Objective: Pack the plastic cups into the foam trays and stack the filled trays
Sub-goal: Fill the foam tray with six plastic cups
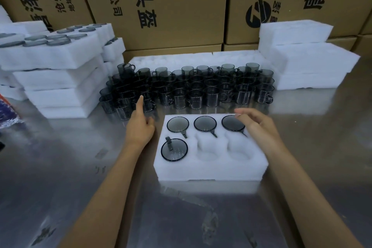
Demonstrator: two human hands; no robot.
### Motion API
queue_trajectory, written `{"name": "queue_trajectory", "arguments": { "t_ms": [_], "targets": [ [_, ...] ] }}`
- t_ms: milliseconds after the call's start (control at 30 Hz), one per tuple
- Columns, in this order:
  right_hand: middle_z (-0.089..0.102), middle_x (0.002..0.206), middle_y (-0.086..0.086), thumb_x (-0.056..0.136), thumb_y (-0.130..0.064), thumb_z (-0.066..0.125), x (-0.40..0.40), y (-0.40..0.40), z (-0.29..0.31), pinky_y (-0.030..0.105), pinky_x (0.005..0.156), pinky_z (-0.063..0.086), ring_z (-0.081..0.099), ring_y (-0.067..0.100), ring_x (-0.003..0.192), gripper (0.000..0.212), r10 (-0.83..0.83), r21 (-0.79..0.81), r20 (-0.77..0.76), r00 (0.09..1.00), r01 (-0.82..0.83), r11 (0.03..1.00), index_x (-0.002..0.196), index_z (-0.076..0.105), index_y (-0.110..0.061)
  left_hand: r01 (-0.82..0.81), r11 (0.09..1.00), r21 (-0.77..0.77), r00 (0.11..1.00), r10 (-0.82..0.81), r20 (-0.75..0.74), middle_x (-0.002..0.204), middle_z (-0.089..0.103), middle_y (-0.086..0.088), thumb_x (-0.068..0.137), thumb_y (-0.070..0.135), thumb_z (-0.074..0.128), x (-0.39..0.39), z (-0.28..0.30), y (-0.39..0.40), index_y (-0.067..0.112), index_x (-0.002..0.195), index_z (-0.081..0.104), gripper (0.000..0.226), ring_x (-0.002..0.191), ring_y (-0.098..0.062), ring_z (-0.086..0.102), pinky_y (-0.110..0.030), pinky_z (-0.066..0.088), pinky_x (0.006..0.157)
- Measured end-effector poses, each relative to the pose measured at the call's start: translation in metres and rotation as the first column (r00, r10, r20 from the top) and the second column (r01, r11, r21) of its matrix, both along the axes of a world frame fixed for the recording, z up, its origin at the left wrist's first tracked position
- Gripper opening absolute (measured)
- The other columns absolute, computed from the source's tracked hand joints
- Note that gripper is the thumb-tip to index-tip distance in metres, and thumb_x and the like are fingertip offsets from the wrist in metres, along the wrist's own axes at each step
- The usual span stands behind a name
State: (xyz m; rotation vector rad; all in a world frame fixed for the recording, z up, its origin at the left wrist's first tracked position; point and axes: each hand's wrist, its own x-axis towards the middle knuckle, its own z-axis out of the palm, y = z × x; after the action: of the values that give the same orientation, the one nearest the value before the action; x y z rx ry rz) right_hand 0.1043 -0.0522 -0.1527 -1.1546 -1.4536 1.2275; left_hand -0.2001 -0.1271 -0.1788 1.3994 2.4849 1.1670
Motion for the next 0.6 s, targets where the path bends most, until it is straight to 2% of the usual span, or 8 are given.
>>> {"name": "queue_trajectory", "arguments": {
  "t_ms": [67, 133, 267, 367, 500, 600],
  "targets": [
    [0.071, 0.091, -0.009, 0.091, -0.025, 0.068, 0.0, 0.001, 0.001, 0.001, 0.052, 0.04, 0.057, -0.014, 0.061, 0.011, 0.007, -0.004, 0.011, 1.0, -0.007, 1.0, 0.097, 0.075, -0.031, -0.044, 0.997, -0.062, 0.995, 0.039, -0.091, 0.069, 0.052, -0.007, 0.099, 0.011, 0.046, 0.001, 0.003, 0.007, 0.024, 0.159, 0.01, 0.072, 0.062, -0.022, 0.05, -0.034, 0.037, 0.054],
    [0.071, 0.094, -0.011, 0.091, -0.026, 0.068, 0.0, 0.002, 0.001, 0.001, 0.052, 0.04, 0.058, -0.015, 0.064, 0.01, 0.007, -0.012, 0.017, 1.0, -0.007, 1.0, 0.096, 0.075, -0.032, -0.113, 0.989, -0.094, 0.982, 0.097, -0.161, 0.064, 0.051, -0.004, 0.1, 0.014, 0.044, 0.0, 0.005, 0.012, 0.024, 0.158, 0.015, 0.066, 0.063, -0.025, 0.051, -0.036, 0.039, 0.058],
    [0.071, 0.095, -0.012, 0.091, -0.028, 0.069, 0.0, 0.002, 0.001, 0.001, 0.051, 0.039, 0.058, -0.017, 0.066, 0.009, 0.02, -0.008, 0.04, 0.999, -0.02, 1.0, 0.095, 0.074, -0.034, -0.124, 0.992, -0.03, 0.986, 0.12, -0.114, 0.066, 0.058, -0.006, 0.098, 0.014, 0.049, -0.006, 0.002, 0.017, 0.024, 0.142, 0.04, 0.046, 0.066, -0.027, 0.056, -0.035, 0.04, 0.062],
    [0.071, 0.095, -0.013, 0.09, -0.029, 0.069, 0.0, 0.002, 0.002, 0.001, 0.051, 0.039, 0.058, -0.016, 0.066, 0.008, 0.012, -0.008, 0.037, 0.999, -0.012, 1.0, 0.092, 0.075, -0.034, -0.082, 0.996, 0.045, 0.993, 0.085, -0.077, 0.076, 0.058, -0.005, 0.098, 0.016, 0.053, -0.009, -0.001, 0.017, 0.021, 0.121, 0.049, 0.024, 0.076, -0.03, 0.057, -0.036, 0.041, 0.066],
    [0.072, 0.098, -0.01, 0.09, -0.028, 0.069, 0.0, 0.001, 0.004, 0.002, 0.052, 0.04, 0.058, -0.016, 0.067, 0.008, 0.016, 0.005, 0.038, 0.999, -0.016, 1.0, 0.093, 0.075, -0.032, -0.077, 0.995, 0.064, 0.994, 0.081, -0.074, 0.102, 0.048, -0.008, 0.1, 0.021, 0.054, -0.006, 0.0, 0.016, 0.019, 0.114, 0.053, 0.014, 0.077, -0.026, 0.053, -0.038, 0.044, 0.07],
    [0.071, 0.104, -0.011, 0.09, -0.026, 0.069, 0.0, -0.001, 0.006, 0.002, 0.061, 0.043, 0.062, -0.012, 0.087, 0.008, 0.023, 0.04, 0.06, 0.998, -0.026, 0.999, 0.094, 0.073, -0.032, -0.063, 0.992, 0.107, 0.997, 0.066, -0.027, 0.111, 0.037, -0.005, 0.099, 0.021, 0.057, 0.002, 0.005, 0.009, 0.016, 0.114, 0.055, 0.016, 0.078, -0.025, 0.054, -0.044, 0.052, 0.078]
  ]
}}
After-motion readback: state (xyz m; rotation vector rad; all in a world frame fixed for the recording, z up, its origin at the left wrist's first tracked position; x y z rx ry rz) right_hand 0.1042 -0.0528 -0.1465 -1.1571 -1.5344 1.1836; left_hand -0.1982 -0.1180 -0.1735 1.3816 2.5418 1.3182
